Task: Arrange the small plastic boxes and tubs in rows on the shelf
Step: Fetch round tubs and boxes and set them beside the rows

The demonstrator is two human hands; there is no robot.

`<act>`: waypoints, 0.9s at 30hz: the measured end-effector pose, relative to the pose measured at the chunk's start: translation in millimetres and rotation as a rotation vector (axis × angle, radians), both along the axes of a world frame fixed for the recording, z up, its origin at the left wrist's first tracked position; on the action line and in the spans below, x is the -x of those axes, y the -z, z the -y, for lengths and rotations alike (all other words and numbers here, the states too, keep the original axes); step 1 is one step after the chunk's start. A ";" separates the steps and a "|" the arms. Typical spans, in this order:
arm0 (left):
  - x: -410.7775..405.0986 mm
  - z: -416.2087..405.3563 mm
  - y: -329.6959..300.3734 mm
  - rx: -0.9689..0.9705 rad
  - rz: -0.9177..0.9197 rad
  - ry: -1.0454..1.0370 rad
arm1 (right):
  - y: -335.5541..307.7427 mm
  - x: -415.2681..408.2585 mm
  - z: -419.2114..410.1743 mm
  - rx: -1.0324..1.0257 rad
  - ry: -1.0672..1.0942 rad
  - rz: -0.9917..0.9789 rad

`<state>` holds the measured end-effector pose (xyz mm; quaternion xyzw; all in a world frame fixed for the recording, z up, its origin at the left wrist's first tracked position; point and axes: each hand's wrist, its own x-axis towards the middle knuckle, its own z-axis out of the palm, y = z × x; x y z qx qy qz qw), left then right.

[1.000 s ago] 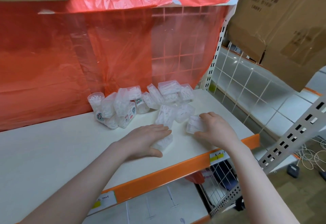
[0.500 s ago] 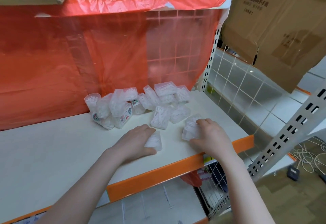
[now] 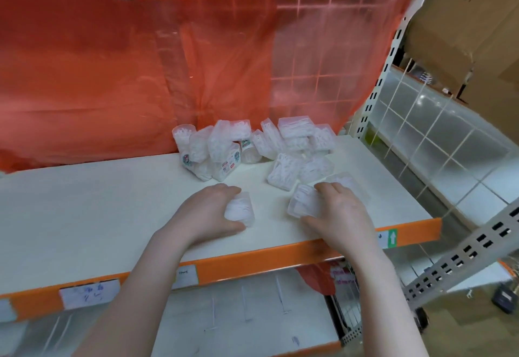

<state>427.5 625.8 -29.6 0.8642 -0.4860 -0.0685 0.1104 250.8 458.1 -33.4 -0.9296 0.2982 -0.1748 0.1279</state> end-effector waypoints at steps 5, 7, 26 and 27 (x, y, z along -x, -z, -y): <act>-8.0 -56.2 -13.4 0.035 0.028 -0.069 | -14.4 -25.3 -42.5 0.027 -0.088 0.013; -11.2 -88.2 -18.2 0.065 0.044 -0.108 | -19.1 -38.1 -68.2 0.039 -0.130 0.023; -27.1 -508.7 -33.0 0.063 0.082 -0.500 | -19.2 -139.6 -447.4 0.098 -0.519 0.039; -29.2 -524.7 -34.3 0.066 0.089 -0.521 | -21.6 -146.5 -461.7 0.101 -0.543 0.045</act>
